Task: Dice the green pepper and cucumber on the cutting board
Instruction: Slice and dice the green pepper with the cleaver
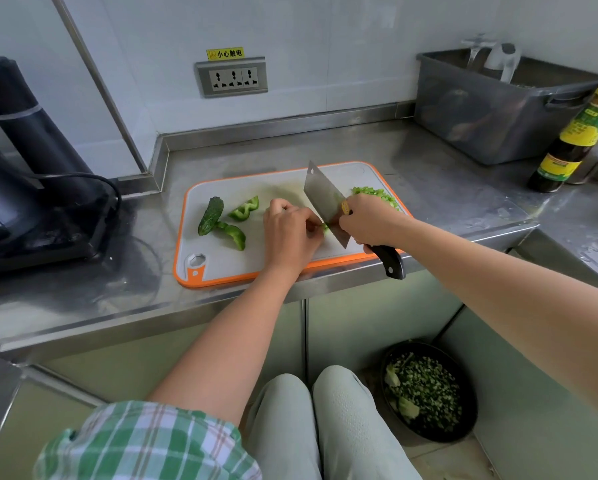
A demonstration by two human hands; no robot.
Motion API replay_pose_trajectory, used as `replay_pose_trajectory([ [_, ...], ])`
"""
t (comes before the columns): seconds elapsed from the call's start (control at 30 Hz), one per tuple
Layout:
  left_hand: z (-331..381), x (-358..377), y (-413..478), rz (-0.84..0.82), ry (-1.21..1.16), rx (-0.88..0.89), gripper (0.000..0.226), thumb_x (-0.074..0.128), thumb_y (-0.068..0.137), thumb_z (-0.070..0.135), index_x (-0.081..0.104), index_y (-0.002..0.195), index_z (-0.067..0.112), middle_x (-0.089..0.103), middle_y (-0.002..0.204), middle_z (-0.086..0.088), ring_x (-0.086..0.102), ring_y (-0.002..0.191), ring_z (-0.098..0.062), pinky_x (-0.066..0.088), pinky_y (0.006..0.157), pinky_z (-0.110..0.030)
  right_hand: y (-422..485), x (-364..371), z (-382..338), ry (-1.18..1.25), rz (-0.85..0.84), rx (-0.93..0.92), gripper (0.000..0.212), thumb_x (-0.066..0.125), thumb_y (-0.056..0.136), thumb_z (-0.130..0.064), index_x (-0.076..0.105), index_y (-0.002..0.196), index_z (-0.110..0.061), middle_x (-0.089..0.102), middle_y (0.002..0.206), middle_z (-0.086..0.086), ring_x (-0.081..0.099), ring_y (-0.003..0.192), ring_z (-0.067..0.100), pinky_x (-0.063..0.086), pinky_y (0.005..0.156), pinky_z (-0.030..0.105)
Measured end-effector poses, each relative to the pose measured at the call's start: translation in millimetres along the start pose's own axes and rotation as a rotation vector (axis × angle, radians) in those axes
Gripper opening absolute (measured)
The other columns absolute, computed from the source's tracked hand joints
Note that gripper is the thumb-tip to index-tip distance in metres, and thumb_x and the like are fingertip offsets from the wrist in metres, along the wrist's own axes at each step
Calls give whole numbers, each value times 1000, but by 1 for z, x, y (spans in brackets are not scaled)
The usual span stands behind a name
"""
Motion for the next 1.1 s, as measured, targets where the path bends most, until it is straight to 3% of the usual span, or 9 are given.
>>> replay_pose_trajectory([
  [0.2, 0, 1, 0, -5, 26, 18, 5, 72, 72, 25, 76, 74, 23, 68, 65, 8, 46, 84, -24, 43, 73, -39, 5, 8, -4, -75, -3, -1, 11, 39, 83, -1, 43, 74, -5, 50, 57, 10, 51, 39, 24, 36, 38, 21],
  [0.4, -1, 0, 0, 11, -9, 25, 4, 75, 72, 23, 76, 75, 25, 68, 66, 8, 46, 85, -25, 45, 74, -40, 9, 6, 2, -22, 88, -16, 16, 39, 88, -4, 37, 73, -10, 52, 66, 9, 53, 46, 25, 39, 43, 25],
  [0.53, -1, 0, 1, 8, -6, 11, 4, 76, 71, 20, 77, 73, 23, 68, 65, 7, 48, 85, -25, 45, 74, -41, 2, 0, 2, -8, 51, -22, 5, 39, 89, -5, 42, 86, -5, 52, 68, 11, 53, 43, 26, 40, 41, 23],
  [0.7, -1, 0, 0, 8, -11, 0, 4, 79, 67, 18, 78, 71, 20, 65, 62, 5, 50, 83, -27, 45, 74, -41, 1, 6, -4, -49, -6, -19, 7, 40, 87, -4, 47, 88, -3, 53, 68, 12, 54, 44, 25, 40, 40, 22],
  [0.9, -1, -1, 0, 9, -7, 4, 3, 77, 69, 21, 77, 72, 21, 67, 65, 5, 49, 84, -26, 42, 75, -39, 9, 12, -3, -19, 36, -1, 15, 40, 86, -3, 38, 72, -9, 53, 66, 12, 54, 44, 27, 39, 41, 24],
  [1.1, -2, -2, 0, 14, -14, -18, 8, 79, 70, 24, 77, 78, 25, 70, 69, 10, 48, 86, -23, 41, 77, -37, 5, 2, 1, 49, 56, 0, 4, 38, 90, -5, 42, 89, -5, 53, 71, 13, 53, 45, 27, 42, 41, 25],
])
Point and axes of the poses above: each hand's wrist, its own y-axis towards the middle knuckle, its own x-axis out of the palm, z = x × y, the point moved 6 cm from there along y, towards the middle knuckle
